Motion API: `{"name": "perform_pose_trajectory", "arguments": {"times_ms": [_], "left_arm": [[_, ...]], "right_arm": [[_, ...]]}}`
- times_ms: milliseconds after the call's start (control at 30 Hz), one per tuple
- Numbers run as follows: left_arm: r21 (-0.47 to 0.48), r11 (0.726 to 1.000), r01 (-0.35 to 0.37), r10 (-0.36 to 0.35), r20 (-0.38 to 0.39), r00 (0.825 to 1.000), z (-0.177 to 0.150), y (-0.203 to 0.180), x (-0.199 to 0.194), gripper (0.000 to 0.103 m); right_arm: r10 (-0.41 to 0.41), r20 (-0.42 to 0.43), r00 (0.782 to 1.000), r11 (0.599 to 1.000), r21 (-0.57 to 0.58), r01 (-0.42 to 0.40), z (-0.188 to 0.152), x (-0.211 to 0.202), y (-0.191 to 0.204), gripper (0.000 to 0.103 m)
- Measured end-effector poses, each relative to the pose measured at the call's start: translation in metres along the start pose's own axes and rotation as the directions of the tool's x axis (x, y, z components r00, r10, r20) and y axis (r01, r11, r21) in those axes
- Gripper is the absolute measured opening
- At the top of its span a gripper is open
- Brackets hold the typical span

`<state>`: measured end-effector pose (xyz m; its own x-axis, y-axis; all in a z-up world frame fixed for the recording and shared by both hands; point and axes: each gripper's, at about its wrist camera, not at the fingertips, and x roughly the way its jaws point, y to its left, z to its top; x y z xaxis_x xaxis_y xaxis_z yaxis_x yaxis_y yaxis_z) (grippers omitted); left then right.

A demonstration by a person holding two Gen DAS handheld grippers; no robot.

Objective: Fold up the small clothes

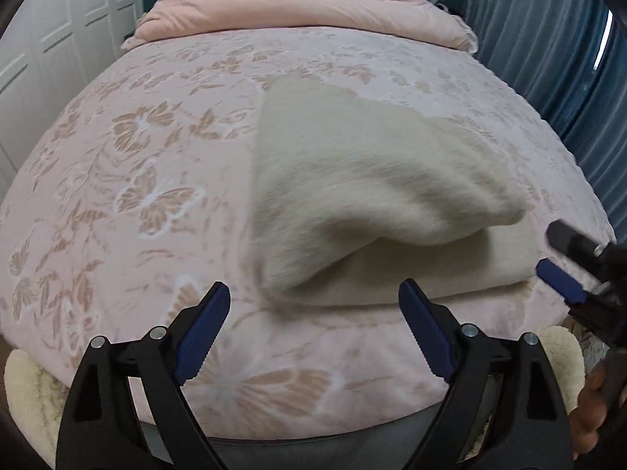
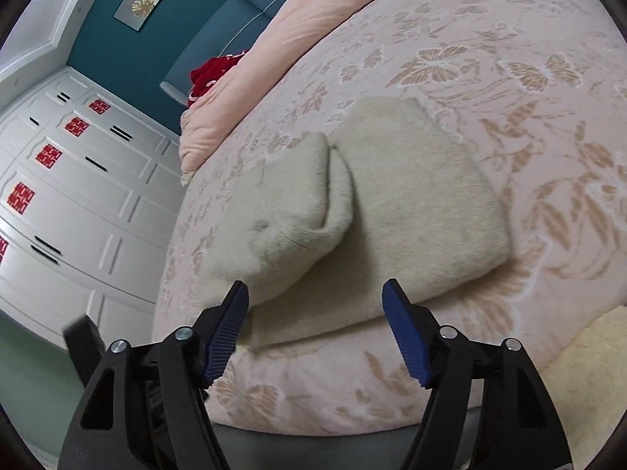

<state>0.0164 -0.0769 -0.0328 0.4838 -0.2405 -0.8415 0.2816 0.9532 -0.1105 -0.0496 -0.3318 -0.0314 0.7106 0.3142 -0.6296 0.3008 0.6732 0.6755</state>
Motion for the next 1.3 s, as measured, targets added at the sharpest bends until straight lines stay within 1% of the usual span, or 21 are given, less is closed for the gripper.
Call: {"name": "perform_pose_trajectory", "arguments": {"times_ms": [100, 233, 267, 300, 333, 367, 400, 467, 533, 600, 667, 700, 767, 800, 867, 967, 1033, 1100, 1133, 1233, 1300], "left_arm": [[-0.075, 0.997, -0.026, 0.025, -0.021, 0.999, 0.002, 0.021, 0.007, 0.086], [-0.022, 0.999, -0.044, 0.044, 0.001, 0.999, 0.009, 0.015, 0.015, 0.086], [-0.004, 0.999, -0.035, 0.035, -0.005, 0.999, 0.01, 0.011, 0.02, 0.085], [0.009, 0.999, -0.032, 0.032, -0.018, 0.999, 0.012, 0.008, 0.025, 0.068], [0.017, 1.0, -0.016, 0.016, -0.042, 0.999, 0.013, 0.006, 0.031, 0.054], [0.014, 1.0, 0.003, -0.002, -0.077, 0.997, 0.013, 0.005, 0.035, 0.029], [-0.008, 1.0, 0.024, -0.025, -0.096, 0.995, 0.014, 0.006, 0.036, 0.014], [-0.056, 0.996, 0.072, -0.076, -0.076, 0.994, 0.017, 0.011, 0.029, 0.01], [-0.049, 0.992, 0.118, -0.121, -0.052, 0.991, 0.02, 0.007, 0.019, 0.01], [-0.031, 0.992, 0.125, -0.126, -0.041, 0.991, 0.023, -0.003, 0.013, 0.01], [-0.029, 0.993, 0.117, -0.118, -0.07, 0.991, 0.023, -0.01, 0.018, 0.009], [-0.034, 0.993, 0.112, -0.115, -0.089, 0.989, 0.022, -0.011, 0.024, 0.009], [-0.037, 0.993, 0.11, -0.114, -0.126, 0.985, 0.017, -0.012, 0.036, 0.009], [-0.03, 0.994, 0.108, -0.111, -0.136, 0.984, 0.014, -0.015, 0.038, 0.009], [0.001, 0.997, 0.081, -0.08, -0.131, 0.988, 0.01, -0.021, 0.038, 0.009], [0.007, 0.998, 0.07, -0.068, -0.136, 0.988, 0.009, -0.021, 0.037, 0.009], [0.004, 0.998, 0.068, -0.066, -0.139, 0.988, 0.01, -0.02, 0.037, 0.009], [0.017, 0.998, 0.063, -0.06, -0.139, 0.988, 0.01, -0.022, 0.036, 0.01], [0.022, 0.998, 0.063, -0.059, -0.143, 0.988, 0.009, -0.023, 0.034, 0.01], [0.059, 0.998, 0.029, -0.02, -0.144, 0.989, 0.006, -0.028, 0.028, 0.014], [0.084, 0.996, 0.001, 0.011, -0.138, 0.99, 0.003, -0.031, 0.021, 0.019]], "right_arm": [[0.024, -0.032, 0.999, 1.0, 0.008, -0.024, 0.016, 0.028, 0.015, 0.074], [-0.001, -0.068, 0.998, 0.999, 0.038, 0.004, 0.031, 0.06, 0.028, 0.076], [-0.019, -0.08, 0.997, 0.999, 0.044, 0.023, 0.035, 0.069, 0.03, 0.067], [-0.034, -0.093, 0.995, 0.999, 0.032, 0.037, 0.039, 0.077, 0.034, 0.028], [-0.042, -0.109, 0.993, 0.999, -0.014, 0.041, 0.044, 0.081, 0.045, 0.018], [-0.033, -0.096, 0.995, 0.998, -0.055, 0.028, 0.051, 0.077, 0.058, 0.018], [0.023, -0.048, 0.999, 0.996, -0.088, -0.027, 0.059, 0.062, 0.076, 0.017], [0.14, 0.028, 0.99, 0.978, -0.161, -0.133, 0.075, 0.025, 0.109, 0.016], [0.197, 0.099, 0.976, 0.959, -0.227, -0.17, 0.085, -0.011, 0.124, 0.015], [0.154, 0.158, 0.975, 0.96, -0.259, -0.109, 0.085, -0.029, 0.112, 0.015], [0.001, 0.156, 0.988, 0.977, -0.212, 0.032, 0.082, -0.018, 0.065, 0.015], [-0.099, 0.108, 0.989, 0.981, -0.154, 0.114, 0.079, -0.002, 0.028, 0.015], [-0.224, -0.016, 0.975, 0.974, -0.046, 0.223, 0.065, 0.028, -0.039, 0.015], [-0.202, -0.038, 0.979, 0.979, -0.002, 0.202, 0.057, 0.031, -0.057, 0.015], [-0.118, 0.002, 0.993, 0.991, 0.059, 0.118, 0.051, 0.018, -0.062, 0.015], [-0.078, 0.06, 0.995, 0.997, 0.017, 0.077, 0.057, 0.005, -0.039, 0.015], [-0.086, 0.07, 0.994, 0.996, -0.016, 0.087, 0.058, 0.006, -0.033, 0.015], [-0.165, 0.014, 0.986, 0.986, -0.028, 0.165, 0.049, 0.025, -0.048, 0.015], [-0.177, -0.014, 0.984, 0.984, -0.015, 0.177, 0.044, 0.031, -0.059, 0.015], [-0.118, 0.018, 0.993, 0.992, 0.042, 0.117, 0.035, 0.018, -0.07, 0.017], [-0.129, 0.024, 0.991, 0.991, 0.043, 0.128, 0.033, 0.009, -0.066, 0.022]]}}
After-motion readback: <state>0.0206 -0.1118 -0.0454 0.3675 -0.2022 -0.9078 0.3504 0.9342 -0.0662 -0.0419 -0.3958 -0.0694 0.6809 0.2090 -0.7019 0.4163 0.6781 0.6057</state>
